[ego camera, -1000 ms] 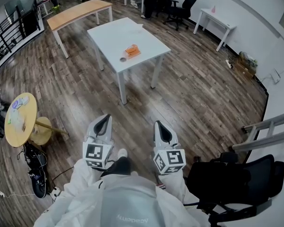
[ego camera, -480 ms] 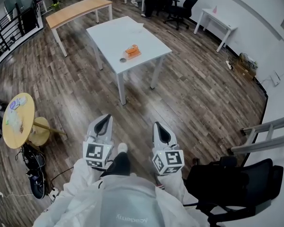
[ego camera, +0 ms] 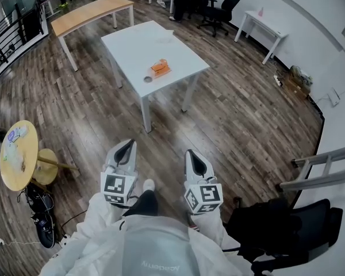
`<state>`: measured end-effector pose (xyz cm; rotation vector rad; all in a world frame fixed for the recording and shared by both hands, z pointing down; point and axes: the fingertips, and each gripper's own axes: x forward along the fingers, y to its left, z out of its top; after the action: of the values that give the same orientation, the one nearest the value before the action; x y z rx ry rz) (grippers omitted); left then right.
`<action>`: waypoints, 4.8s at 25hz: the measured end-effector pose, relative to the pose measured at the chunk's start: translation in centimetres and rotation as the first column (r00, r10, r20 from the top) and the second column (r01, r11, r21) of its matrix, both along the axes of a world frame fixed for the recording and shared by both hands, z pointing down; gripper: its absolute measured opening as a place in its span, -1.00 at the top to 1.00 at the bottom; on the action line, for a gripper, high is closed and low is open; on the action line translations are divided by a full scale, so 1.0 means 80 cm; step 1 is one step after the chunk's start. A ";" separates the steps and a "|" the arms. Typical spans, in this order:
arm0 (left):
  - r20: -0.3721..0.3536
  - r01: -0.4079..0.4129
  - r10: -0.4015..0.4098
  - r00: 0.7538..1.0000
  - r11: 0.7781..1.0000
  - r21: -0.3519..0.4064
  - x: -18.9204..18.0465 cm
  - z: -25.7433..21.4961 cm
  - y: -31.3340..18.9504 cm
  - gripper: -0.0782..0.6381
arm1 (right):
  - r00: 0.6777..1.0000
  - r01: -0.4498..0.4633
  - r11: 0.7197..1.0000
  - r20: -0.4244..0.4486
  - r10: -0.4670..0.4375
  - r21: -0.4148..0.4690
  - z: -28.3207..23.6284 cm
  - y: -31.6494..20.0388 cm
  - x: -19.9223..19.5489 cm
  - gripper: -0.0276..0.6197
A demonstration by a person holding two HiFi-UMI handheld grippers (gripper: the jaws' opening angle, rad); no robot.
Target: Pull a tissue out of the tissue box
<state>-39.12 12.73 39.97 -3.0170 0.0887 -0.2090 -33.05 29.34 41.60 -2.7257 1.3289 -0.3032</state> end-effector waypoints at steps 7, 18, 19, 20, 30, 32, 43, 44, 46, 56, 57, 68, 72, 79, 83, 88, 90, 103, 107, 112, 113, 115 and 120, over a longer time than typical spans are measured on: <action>0.019 -0.014 0.014 1.000 1.000 -0.009 0.039 0.003 -0.031 0.78 | 1.000 -0.012 1.000 0.019 0.012 -0.006 0.004 -0.032 0.038 0.91; 0.033 -0.050 0.050 0.998 0.999 -0.017 0.110 0.009 -0.087 0.78 | 0.999 -0.041 0.999 0.036 0.042 -0.017 0.009 -0.089 0.100 0.91; 0.033 -0.052 0.053 0.998 0.998 -0.020 0.115 0.009 -0.092 0.78 | 0.998 -0.044 0.999 0.036 0.045 -0.019 0.008 -0.094 0.105 0.91; 0.031 -0.054 0.055 0.998 0.998 -0.023 0.121 0.009 -0.097 0.78 | 0.998 -0.047 0.999 0.035 0.048 -0.021 0.007 -0.098 0.109 0.91; 0.012 -0.069 0.069 0.998 0.997 -0.036 0.166 0.005 -0.147 0.78 | 0.998 -0.067 0.997 0.017 0.067 -0.037 -0.001 -0.142 0.155 0.91; 0.009 -0.065 0.066 0.998 0.997 -0.037 0.171 0.003 -0.157 0.78 | 0.998 -0.068 0.997 0.013 0.068 -0.038 -0.004 -0.149 0.161 0.91; 0.009 -0.064 0.064 0.998 0.997 -0.043 0.182 0.005 -0.175 0.78 | 0.997 -0.079 0.996 0.013 0.080 -0.040 -0.004 -0.160 0.175 0.91; 0.011 -0.064 0.065 0.998 0.997 -0.044 0.183 0.007 -0.175 0.78 | 0.997 -0.080 0.996 0.014 0.081 -0.040 -0.003 -0.160 0.176 0.91; 0.015 -0.066 0.067 0.998 0.997 -0.047 0.188 0.011 -0.176 0.78 | 0.996 -0.083 0.996 0.016 0.084 -0.041 0.000 -0.161 0.180 0.91; 0.016 -0.084 0.085 0.996 0.996 -0.041 0.224 0.012 -0.176 0.78 | 0.994 -0.109 0.994 0.024 0.110 -0.031 0.004 -0.157 0.212 0.91; 0.018 -0.083 0.083 0.996 0.996 -0.041 0.227 0.013 -0.176 0.78 | 0.994 -0.109 0.994 0.027 0.109 -0.030 0.006 -0.158 0.216 0.91; 0.027 -0.052 0.053 0.998 0.998 -0.030 0.277 0.014 -0.188 0.78 | 0.995 -0.091 0.996 0.033 0.091 -0.013 0.007 -0.168 0.271 0.91; 0.030 -0.060 0.061 0.998 0.998 -0.027 0.299 0.015 -0.183 0.78 | 0.995 -0.092 0.996 0.041 0.092 -0.014 0.010 -0.166 0.292 0.91; 0.044 -0.040 0.041 0.998 0.999 -0.026 0.331 0.017 -0.188 0.78 | 0.996 -0.075 0.997 0.056 0.076 -0.011 0.014 -0.172 0.328 0.91; 0.058 -0.025 0.026 0.998 1.000 -0.019 0.344 0.017 -0.192 0.78 | 0.996 -0.061 0.998 0.066 0.061 -0.009 0.016 -0.176 0.344 0.91; 0.065 -0.014 0.015 0.998 1.000 -0.012 0.360 0.016 -0.194 0.78 | 0.997 -0.040 0.999 0.073 0.040 -0.007 0.017 -0.183 0.363 0.91; 0.068 -0.009 0.010 0.998 1.000 -0.011 0.367 0.016 -0.196 0.78 | 0.997 -0.035 0.999 0.076 0.035 -0.004 0.017 -0.185 0.371 0.91; 0.104 0.002 0.000 0.995 1.000 -0.015 0.411 0.026 -0.194 0.78 | 0.993 -0.021 1.000 0.112 0.022 -0.011 0.028 -0.186 0.415 0.91; 0.107 0.010 -0.008 0.994 1.000 -0.014 0.427 0.026 -0.193 0.78 | 0.993 -0.008 1.000 0.121 0.009 -0.011 0.030 -0.188 0.431 0.91; 0.119 0.038 -0.035 0.992 0.999 -0.015 0.445 0.029 -0.198 0.78 | 0.992 0.019 1.000 0.128 -0.017 -0.015 0.032 -0.193 0.454 0.91; 0.119 0.042 -0.040 0.992 0.999 -0.015 0.449 0.029 -0.198 0.78 | 0.991 0.024 1.000 0.130 -0.022 -0.016 0.032 -0.194 0.459 0.91; 0.115 0.051 -0.049 0.992 0.999 -0.013 0.458 0.029 -0.199 0.78 | 0.991 0.034 0.999 0.131 -0.032 -0.014 0.034 -0.196 0.469 0.91; 0.110 0.076 -0.075 0.991 0.997 -0.003 0.476 0.031 -0.203 0.78 | 0.991 0.056 0.998 0.122 -0.055 -0.008 0.036 -0.199 0.494 0.91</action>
<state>-1.02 -3.47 42.41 -3.0049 0.1934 -0.3819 6.48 13.42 44.47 -2.6348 1.3754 -0.4749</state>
